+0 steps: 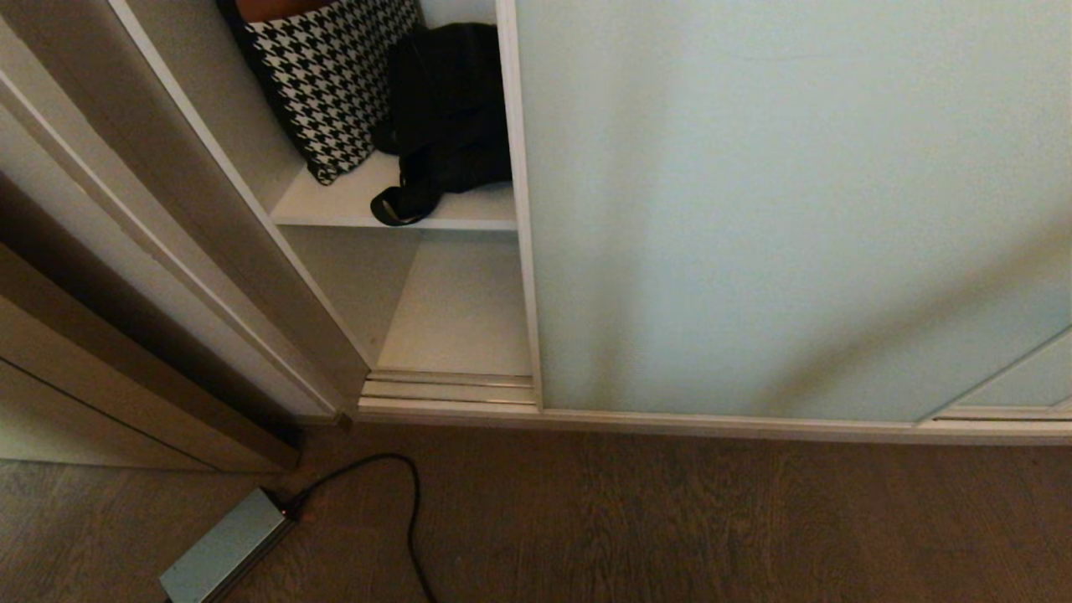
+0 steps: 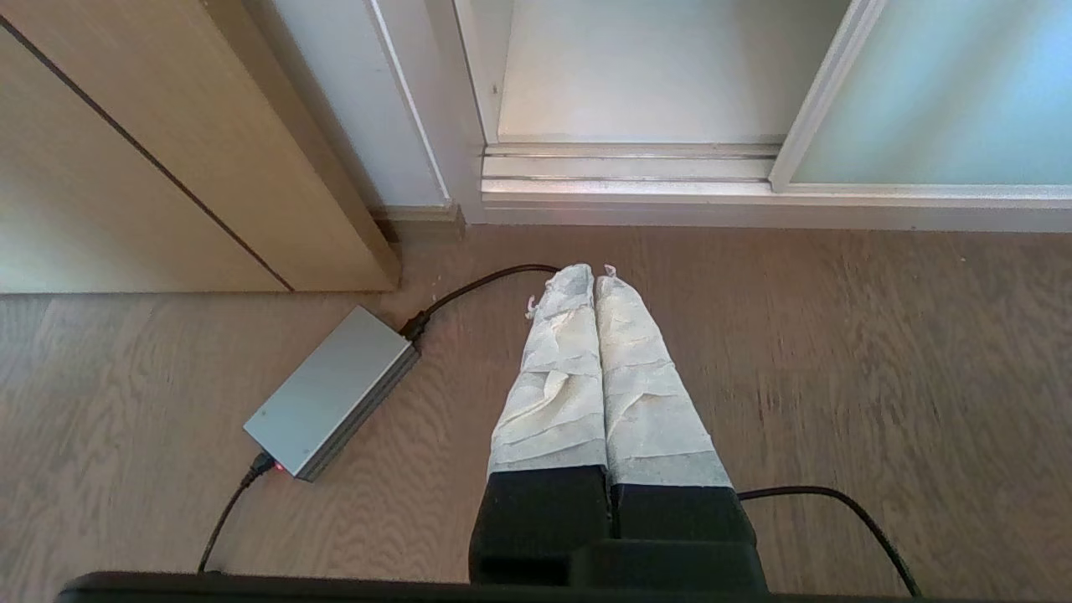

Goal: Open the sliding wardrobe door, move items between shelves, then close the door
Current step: Close the door

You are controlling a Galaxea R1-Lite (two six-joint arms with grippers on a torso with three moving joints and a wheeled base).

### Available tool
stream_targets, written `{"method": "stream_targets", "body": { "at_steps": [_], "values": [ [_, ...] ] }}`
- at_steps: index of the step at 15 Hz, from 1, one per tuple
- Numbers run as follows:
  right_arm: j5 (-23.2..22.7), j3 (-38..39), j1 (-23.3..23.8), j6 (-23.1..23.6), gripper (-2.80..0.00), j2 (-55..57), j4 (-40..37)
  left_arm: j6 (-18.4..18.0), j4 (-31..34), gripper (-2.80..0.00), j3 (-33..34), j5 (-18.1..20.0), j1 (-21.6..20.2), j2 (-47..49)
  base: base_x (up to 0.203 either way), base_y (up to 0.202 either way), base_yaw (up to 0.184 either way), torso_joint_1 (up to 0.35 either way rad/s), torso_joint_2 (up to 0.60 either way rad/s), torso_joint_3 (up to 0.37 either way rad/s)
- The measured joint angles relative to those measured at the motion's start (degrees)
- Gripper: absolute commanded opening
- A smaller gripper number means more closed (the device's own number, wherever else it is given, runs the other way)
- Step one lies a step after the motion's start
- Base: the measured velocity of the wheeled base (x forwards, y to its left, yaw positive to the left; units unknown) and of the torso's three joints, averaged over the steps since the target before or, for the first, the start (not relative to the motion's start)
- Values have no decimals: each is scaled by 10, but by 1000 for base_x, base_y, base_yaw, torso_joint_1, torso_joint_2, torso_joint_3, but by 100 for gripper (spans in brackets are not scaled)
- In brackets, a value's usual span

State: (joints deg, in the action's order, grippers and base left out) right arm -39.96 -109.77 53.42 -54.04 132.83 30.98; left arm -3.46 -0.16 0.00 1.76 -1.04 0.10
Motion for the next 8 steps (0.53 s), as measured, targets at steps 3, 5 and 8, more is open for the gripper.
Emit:
{"method": "stream_targets", "body": {
  "at_steps": [3,5,8],
  "values": [
    [8,2,-8,0,-280,3,8,0,0,-280,0,0,0,0,0,0,0,0,0,0],
    [9,2,-12,0,-280,7,10,0,0,-280,0,0,0,0,0,0,0,0,0,0],
    [10,3,-18,0,-280,12,10,0,0,-280,0,0,0,0,0,0,0,0,0,0]
  ]
}}
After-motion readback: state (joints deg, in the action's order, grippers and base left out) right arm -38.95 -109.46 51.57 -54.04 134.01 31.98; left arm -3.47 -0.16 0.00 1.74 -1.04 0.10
